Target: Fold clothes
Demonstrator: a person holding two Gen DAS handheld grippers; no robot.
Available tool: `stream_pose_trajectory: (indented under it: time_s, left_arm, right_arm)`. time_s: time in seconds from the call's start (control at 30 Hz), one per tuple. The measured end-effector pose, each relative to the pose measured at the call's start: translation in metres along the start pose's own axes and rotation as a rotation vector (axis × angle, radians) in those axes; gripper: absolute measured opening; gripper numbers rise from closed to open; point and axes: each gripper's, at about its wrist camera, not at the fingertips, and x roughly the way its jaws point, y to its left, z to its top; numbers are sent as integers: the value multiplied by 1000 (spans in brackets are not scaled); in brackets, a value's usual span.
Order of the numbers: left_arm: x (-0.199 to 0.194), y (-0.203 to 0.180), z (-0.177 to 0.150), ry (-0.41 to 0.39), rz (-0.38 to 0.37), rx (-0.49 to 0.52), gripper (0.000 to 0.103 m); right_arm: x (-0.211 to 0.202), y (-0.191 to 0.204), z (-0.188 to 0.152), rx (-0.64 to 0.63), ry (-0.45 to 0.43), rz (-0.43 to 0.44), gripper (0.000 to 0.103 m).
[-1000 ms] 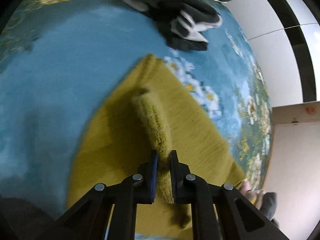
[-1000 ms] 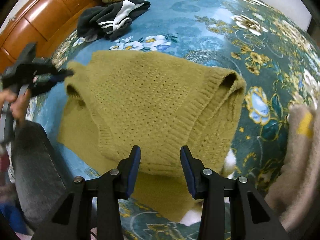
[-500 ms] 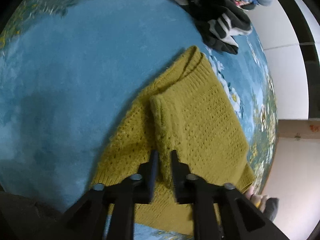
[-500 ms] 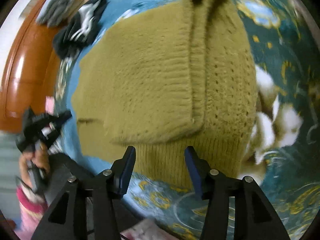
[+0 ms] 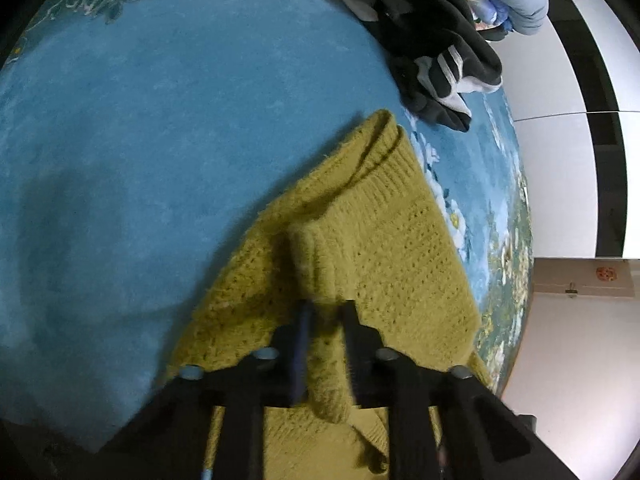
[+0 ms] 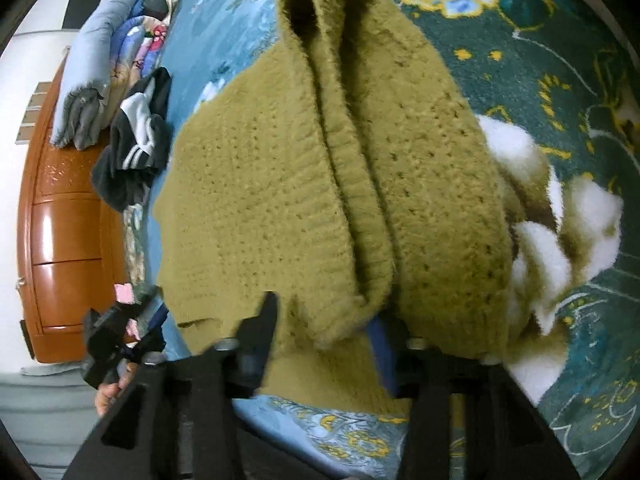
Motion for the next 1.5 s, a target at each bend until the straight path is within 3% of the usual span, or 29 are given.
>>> stream_pose_trajectory:
  time_s: [0.07, 0.13, 0.23, 0.33, 0.5, 0.63, 0.77, 1.03, 1.07, 1.1, 1.17, 1.27, 1.47, 1.5]
  left_arm:
    - [-6, -4, -2, -24, 7, 24, 10]
    - [-19, -18, -9, -73, 37, 96, 9]
    - [-36, -42, -24, -82, 72, 218, 9]
    - [-43, -59, -37, -22, 125, 305, 9]
    - [-43, -62, -51, 67, 226, 388, 9]
    - [-30, -54, -66, 145, 281, 432, 9]
    - [-32, -55, -74, 167, 303, 457, 9]
    - [-45, -44, -67, 158, 282, 409, 11]
    - [-43, -42, -65, 159, 301, 394, 16]
    - [-40, -41, -63, 161, 324, 379, 31]
    - [-32, -36, -59, 172, 339, 330, 51]
    - [-19, -26, -51, 195, 291, 229, 55]
    - [1, -17, -43, 173, 298, 133, 51]
    - [1, -18, -44, 170, 300, 138, 33]
  right_arm:
    - [-5, 6, 1, -27, -7, -26, 12]
    - [-12, 16, 2, -79, -29, -50, 12]
    - [-33, 40, 2, -213, -95, -64, 11]
    - [-48, 55, -2, -318, -142, -101, 11]
    - [-60, 54, -11, -367, -122, -184, 11]
    - [-60, 33, -19, -350, -76, -251, 11]
    - [-41, 11, -24, -309, -7, -302, 11]
    - [-20, -8, -22, -277, 74, -308, 11]
    - [-20, -7, -22, -279, 72, -305, 11]
    - [-20, -7, -22, -282, 72, -304, 11]
    - [-19, -5, -21, -290, 73, -301, 11]
    - [-18, -5, -21, -292, 76, -293, 11]
    - [-19, -8, -19, -269, 79, -269, 11]
    - [-20, -7, -19, -266, 79, -265, 11]
